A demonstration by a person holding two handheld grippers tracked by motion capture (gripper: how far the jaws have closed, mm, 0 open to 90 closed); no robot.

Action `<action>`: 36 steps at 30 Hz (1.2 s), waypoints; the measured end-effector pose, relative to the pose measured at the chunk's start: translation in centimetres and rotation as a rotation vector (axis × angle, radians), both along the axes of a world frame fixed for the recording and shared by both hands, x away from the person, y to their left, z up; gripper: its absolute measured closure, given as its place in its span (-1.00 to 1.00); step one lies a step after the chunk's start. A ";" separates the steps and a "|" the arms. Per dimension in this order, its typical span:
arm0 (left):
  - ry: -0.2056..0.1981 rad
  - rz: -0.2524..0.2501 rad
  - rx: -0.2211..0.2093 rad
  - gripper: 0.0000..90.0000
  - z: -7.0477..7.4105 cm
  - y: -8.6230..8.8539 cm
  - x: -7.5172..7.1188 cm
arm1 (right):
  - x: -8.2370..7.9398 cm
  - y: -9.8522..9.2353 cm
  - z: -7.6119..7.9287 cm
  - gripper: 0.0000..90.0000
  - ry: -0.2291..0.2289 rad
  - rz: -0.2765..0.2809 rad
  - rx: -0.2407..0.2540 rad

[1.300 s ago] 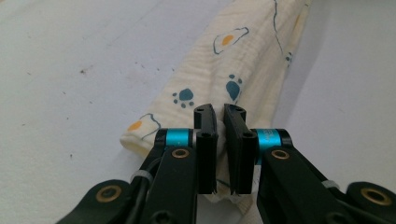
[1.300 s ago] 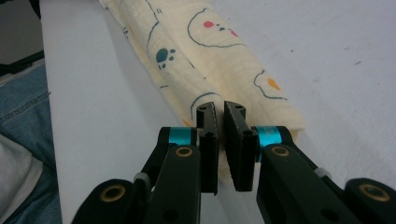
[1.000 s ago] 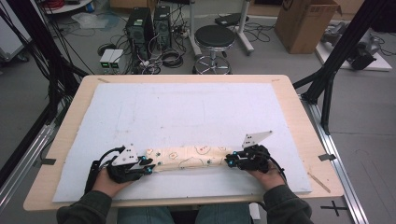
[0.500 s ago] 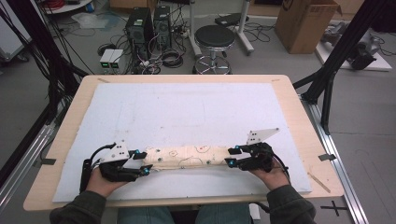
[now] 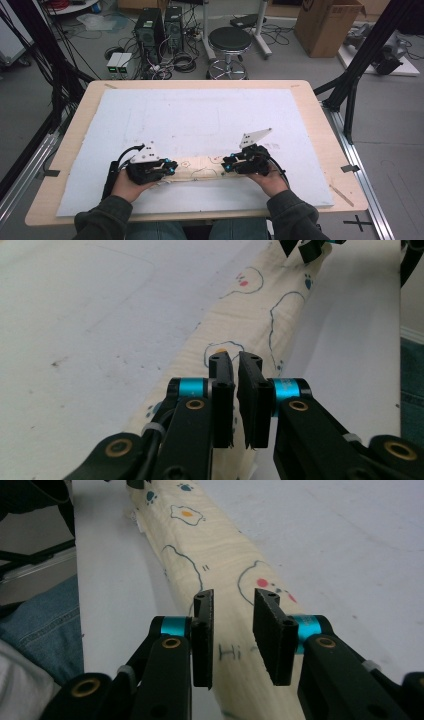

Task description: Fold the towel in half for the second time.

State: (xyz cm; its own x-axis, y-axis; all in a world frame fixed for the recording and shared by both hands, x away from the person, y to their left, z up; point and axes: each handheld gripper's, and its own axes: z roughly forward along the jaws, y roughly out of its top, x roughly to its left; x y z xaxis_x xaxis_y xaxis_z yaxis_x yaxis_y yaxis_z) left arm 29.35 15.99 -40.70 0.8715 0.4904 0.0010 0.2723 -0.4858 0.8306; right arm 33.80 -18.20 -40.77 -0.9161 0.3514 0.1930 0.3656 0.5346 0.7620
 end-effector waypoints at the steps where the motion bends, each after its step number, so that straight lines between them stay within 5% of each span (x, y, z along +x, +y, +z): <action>1: 0.008 -0.003 0.013 0.91 -0.2 -0.3 0.1 | 0.1 0.3 -0.2 0.62 -0.001 0.009 -0.011; 5: 0.071 -0.027 0.104 0.92 -1.4 -1.0 0.4 | 0.0 1.0 -1.0 0.63 0.009 0.042 -0.045; 10: 0.080 -0.024 0.122 0.89 -1.7 -0.8 0.2 | -0.3 1.0 -1.6 0.62 0.013 0.060 -0.086; 14: 0.106 -0.002 0.111 0.86 -2.6 0.1 0.1 | -0.5 0.5 -2.2 0.62 0.000 0.060 -0.119; 25: 0.098 0.000 0.081 0.74 -3.0 0.9 -0.3 | -0.9 -1.7 -2.6 0.51 -0.046 0.044 -0.145; 31: 0.083 -0.003 0.083 0.68 -2.9 0.9 -0.3 | -1.1 -3.0 -2.7 0.45 -0.040 0.020 -0.119; 36: 0.045 0.013 0.002 0.42 -1.9 1.8 -0.1 | -0.7 -3.5 -1.4 0.28 -0.079 -0.019 -0.055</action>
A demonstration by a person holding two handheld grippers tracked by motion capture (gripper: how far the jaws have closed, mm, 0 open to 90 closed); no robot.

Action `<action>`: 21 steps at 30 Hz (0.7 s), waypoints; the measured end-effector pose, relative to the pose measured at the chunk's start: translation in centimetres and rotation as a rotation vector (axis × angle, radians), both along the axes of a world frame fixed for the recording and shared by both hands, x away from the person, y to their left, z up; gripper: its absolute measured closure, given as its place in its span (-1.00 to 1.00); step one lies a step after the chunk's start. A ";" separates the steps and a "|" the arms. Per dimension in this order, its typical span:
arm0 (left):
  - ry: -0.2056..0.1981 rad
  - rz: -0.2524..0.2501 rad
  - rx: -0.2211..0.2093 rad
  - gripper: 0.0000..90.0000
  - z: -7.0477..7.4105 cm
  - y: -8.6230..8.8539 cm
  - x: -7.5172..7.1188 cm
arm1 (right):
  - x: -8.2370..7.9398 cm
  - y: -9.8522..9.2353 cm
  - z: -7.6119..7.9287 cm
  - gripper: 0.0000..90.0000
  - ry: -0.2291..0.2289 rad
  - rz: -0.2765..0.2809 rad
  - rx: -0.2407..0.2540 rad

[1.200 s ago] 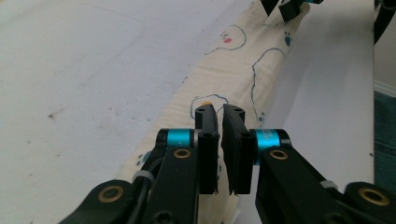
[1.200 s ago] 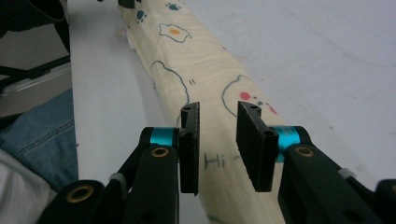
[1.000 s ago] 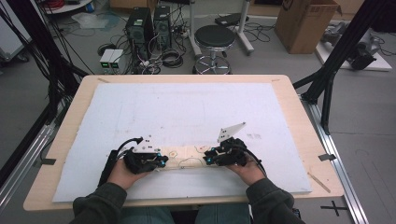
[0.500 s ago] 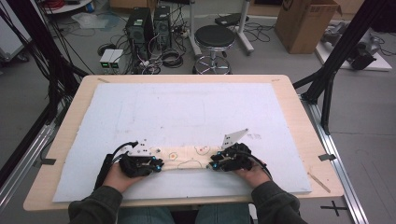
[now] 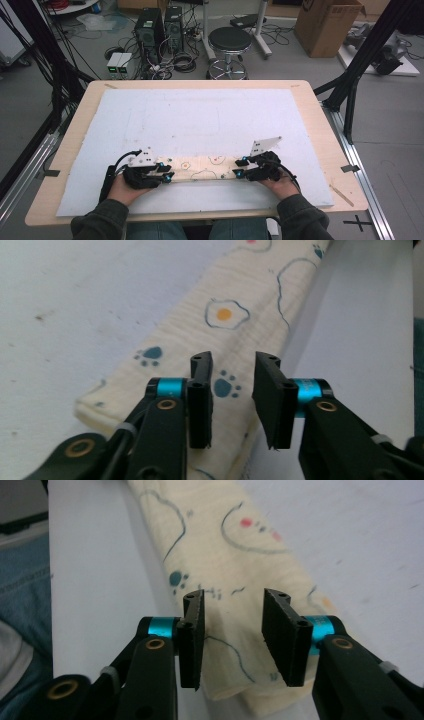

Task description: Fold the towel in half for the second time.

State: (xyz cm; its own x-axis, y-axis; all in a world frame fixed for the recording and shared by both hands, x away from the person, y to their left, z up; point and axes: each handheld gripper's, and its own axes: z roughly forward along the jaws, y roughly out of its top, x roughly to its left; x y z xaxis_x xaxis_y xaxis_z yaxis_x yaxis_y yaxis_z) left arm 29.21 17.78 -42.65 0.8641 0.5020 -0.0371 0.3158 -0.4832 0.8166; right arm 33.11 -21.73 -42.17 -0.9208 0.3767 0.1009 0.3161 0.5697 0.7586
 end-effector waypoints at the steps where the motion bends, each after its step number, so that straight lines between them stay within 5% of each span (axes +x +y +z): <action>1: -0.010 0.025 -0.003 0.33 0.3 0.3 0.2 | 0.3 -0.1 0.2 0.24 -0.005 -0.013 0.008; 4: -0.006 0.044 -0.004 0.14 0.3 0.6 0.5 | 1.0 -0.2 0.2 0.13 -0.004 -0.033 0.011; 11: 0.046 0.062 0.050 0.07 -0.7 0.9 0.9 | 1.5 0.3 -0.6 0.03 0.009 -0.028 -0.063; 21: 0.077 0.057 0.035 -0.03 -1.2 1.2 0.9 | 1.2 -0.2 -1.4 -0.06 0.001 -0.006 -0.081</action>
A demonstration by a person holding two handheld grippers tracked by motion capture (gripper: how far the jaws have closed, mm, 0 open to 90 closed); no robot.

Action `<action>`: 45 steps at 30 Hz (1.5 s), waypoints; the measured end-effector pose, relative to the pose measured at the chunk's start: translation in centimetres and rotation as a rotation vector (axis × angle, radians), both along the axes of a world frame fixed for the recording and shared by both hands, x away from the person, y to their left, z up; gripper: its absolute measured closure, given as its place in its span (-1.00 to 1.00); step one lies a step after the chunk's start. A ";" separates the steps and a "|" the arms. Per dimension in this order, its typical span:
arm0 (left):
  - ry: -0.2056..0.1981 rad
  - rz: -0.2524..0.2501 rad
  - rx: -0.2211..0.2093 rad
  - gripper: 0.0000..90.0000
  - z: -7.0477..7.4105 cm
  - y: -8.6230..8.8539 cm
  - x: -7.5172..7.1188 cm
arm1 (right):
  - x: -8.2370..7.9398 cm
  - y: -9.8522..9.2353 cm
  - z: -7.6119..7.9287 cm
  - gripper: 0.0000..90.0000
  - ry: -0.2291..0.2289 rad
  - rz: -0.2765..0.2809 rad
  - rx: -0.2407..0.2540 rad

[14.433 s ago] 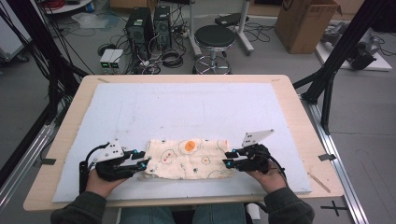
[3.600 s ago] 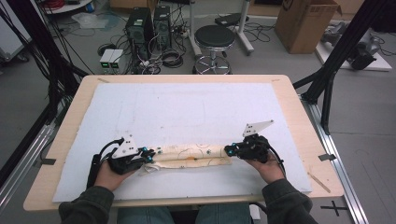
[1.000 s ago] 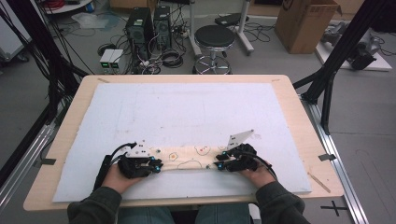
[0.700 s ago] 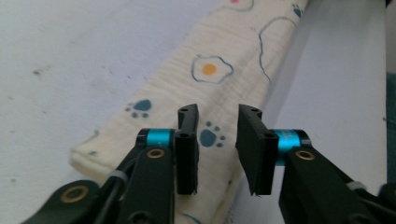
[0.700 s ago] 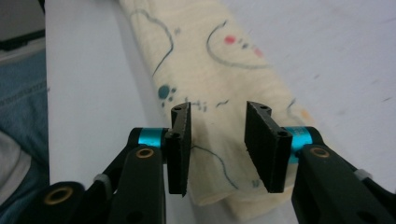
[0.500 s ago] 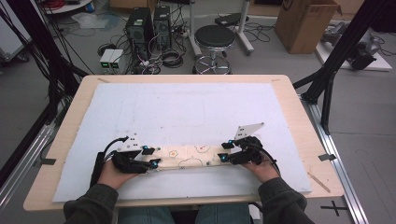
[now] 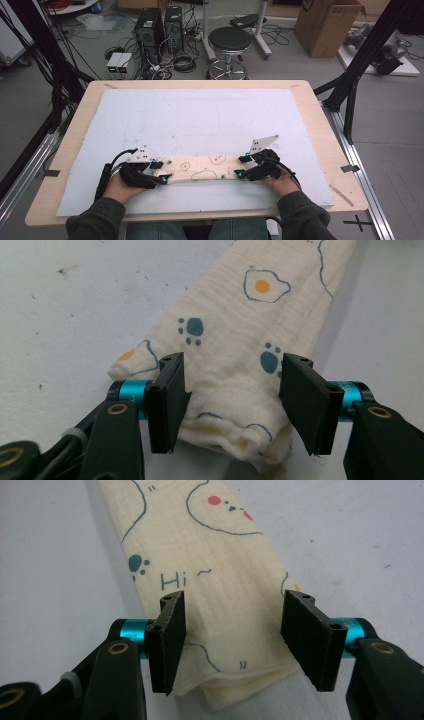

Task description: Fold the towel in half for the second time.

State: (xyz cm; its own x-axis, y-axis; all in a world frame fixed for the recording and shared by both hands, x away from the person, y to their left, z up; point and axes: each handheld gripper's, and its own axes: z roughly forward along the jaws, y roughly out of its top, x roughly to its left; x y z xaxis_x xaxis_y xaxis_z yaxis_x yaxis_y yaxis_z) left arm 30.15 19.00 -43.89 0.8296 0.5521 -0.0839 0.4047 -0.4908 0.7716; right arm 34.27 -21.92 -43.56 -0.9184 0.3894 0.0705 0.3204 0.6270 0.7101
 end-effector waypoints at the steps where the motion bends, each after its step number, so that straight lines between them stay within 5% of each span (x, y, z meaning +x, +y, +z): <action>1: 0.002 0.001 -0.001 -0.03 0.0 0.0 0.0 | 0.0 0.0 0.0 -0.06 0.000 0.000 0.000; 8: -0.012 -0.009 0.010 -0.07 -0.2 0.0 -0.2 | -0.4 0.2 -0.1 -0.08 -0.026 0.001 -0.024; 13: -0.017 -0.007 0.008 -0.07 -0.1 -0.1 -0.3 | -0.5 -0.1 -0.4 -0.14 -0.036 -0.006 0.010; 19: -0.043 -0.010 -0.062 -0.14 1.2 0.4 -0.8 | -0.8 -0.5 0.8 -0.24 -0.019 -0.003 0.104; 24: -0.063 -0.007 -0.094 -0.18 2.2 0.7 -0.9 | -0.7 -0.8 1.8 -0.24 -0.036 -0.019 0.123; 29: -0.075 0.028 -0.120 -0.17 2.7 1.3 -0.1 | 0.2 -1.7 2.3 -0.10 -0.026 -0.094 0.151; 37: -0.035 0.130 -0.064 0.03 1.6 1.5 1.9 | 2.6 -1.9 1.0 0.25 0.092 -0.179 0.106; 45: 0.047 0.149 0.009 0.01 0.3 1.2 3.0 | 2.9 -1.3 0.2 0.37 0.128 -0.171 0.055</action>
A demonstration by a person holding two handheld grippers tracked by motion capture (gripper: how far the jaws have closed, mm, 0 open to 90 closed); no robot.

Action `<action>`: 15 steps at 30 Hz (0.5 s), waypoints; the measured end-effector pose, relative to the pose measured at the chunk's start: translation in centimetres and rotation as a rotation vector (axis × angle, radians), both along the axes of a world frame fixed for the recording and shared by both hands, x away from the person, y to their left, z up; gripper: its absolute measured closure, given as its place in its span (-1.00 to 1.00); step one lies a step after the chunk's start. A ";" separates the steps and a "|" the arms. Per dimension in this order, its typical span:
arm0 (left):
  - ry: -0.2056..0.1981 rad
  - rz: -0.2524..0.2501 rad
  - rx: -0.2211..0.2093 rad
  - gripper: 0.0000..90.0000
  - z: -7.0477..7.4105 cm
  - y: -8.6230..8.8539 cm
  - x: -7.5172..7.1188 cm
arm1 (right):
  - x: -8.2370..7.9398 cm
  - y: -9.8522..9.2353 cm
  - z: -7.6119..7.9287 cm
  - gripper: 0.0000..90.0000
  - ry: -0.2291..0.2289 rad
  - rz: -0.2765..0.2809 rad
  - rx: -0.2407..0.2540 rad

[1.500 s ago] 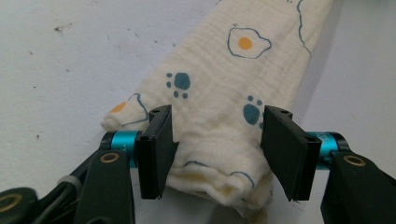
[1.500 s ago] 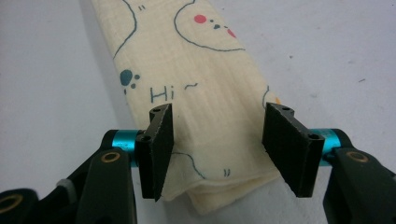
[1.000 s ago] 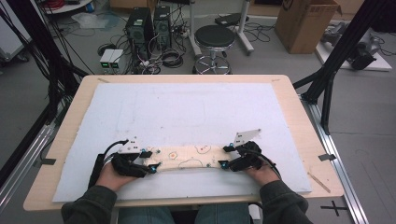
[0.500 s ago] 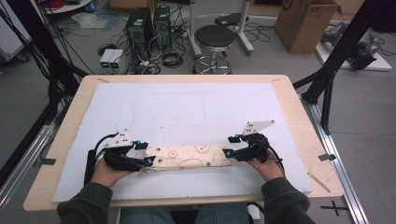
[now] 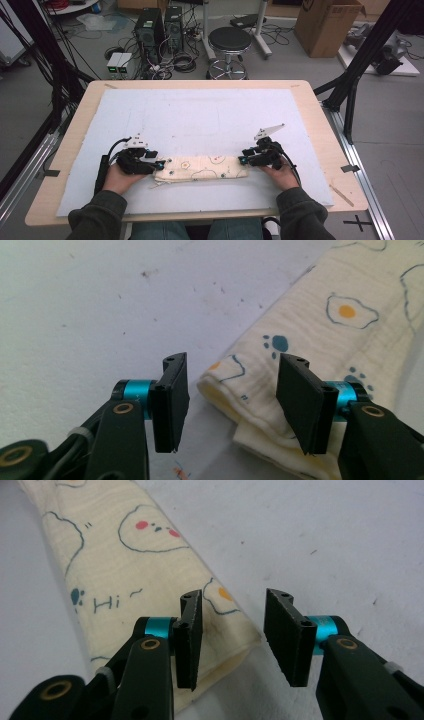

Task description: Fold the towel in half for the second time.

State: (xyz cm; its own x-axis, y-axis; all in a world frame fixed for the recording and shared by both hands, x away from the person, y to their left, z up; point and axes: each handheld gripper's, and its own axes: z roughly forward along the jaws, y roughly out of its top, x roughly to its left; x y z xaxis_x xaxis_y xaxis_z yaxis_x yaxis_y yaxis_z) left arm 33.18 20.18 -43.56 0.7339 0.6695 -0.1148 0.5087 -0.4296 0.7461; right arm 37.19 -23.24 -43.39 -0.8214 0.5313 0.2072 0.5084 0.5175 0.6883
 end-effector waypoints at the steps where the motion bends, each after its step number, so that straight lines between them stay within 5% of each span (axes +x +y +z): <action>1: 0.007 -0.003 0.003 0.01 -0.1 0.0 0.0 | 0.0 0.1 -0.2 0.38 0.001 0.006 -0.003; 10: 0.020 -0.049 -0.012 0.55 -0.4 -0.4 -0.2 | -0.3 0.6 -0.3 0.70 -0.002 0.035 -0.025; 15: -0.009 -0.060 0.009 0.81 -0.2 -0.6 -0.5 | -0.4 0.7 -0.1 0.78 -0.004 0.042 -0.029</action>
State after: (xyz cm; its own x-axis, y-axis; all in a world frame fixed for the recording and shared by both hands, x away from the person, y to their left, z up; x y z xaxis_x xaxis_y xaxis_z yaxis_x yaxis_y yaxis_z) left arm 32.68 19.60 -43.78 0.7736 0.6253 -0.1022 0.4752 -0.4659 0.7464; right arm 36.83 -22.53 -43.51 -0.8441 0.5020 0.1883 0.4826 0.5585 0.6747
